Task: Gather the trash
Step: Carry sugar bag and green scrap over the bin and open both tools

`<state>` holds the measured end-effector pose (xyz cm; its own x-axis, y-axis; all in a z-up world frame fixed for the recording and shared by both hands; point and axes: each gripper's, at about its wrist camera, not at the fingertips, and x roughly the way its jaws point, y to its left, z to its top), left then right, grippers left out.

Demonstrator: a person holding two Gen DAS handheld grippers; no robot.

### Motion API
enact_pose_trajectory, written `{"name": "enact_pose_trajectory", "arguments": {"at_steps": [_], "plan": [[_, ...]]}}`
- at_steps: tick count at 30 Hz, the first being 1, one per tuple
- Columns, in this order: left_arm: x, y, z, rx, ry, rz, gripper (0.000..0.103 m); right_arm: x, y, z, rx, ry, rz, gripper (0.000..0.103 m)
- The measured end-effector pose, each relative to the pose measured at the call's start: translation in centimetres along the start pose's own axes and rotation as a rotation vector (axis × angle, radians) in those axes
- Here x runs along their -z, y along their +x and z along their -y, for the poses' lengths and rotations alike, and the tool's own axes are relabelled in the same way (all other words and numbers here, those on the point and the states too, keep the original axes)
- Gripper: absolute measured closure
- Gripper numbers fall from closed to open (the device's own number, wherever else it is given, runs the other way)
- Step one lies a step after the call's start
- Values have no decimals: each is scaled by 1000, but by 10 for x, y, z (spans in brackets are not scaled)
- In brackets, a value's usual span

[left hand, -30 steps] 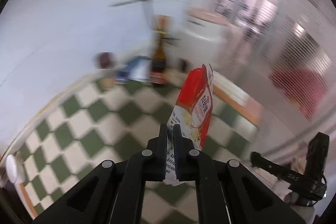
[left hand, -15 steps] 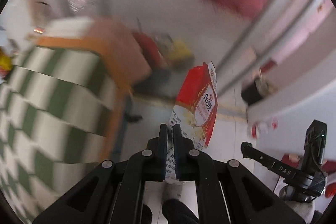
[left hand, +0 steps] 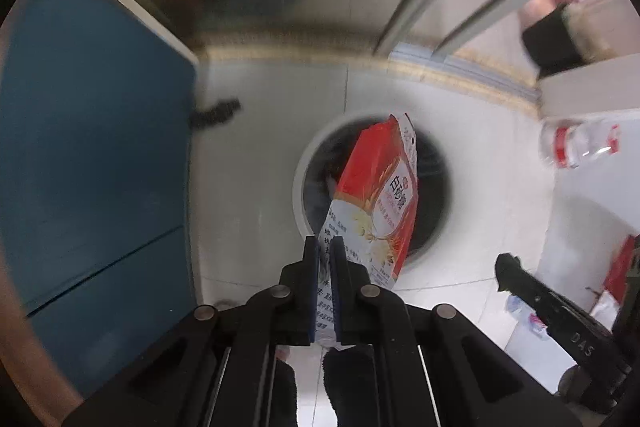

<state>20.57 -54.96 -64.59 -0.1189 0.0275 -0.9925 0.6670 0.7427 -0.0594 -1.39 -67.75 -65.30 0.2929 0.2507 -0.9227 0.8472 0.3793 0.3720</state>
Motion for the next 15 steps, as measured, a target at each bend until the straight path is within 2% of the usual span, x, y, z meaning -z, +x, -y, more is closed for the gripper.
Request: {"name": "enact_pose_trajectory", "arguments": {"at_steps": [2,6,11,15], "plan": [[-5,39,9,-2,8,-57,100,-9,34,18,18,4,-21,89],[-14,88,28,-18,41,-117,100,-24,87,37,38,16,-50,89],[-29,123,32,-25,57,-147,100,-45,136,51,63,14,-80,89],[-37,133,37,-39,76,-155,99,-56,154,59,74,10,-97,89]]}}
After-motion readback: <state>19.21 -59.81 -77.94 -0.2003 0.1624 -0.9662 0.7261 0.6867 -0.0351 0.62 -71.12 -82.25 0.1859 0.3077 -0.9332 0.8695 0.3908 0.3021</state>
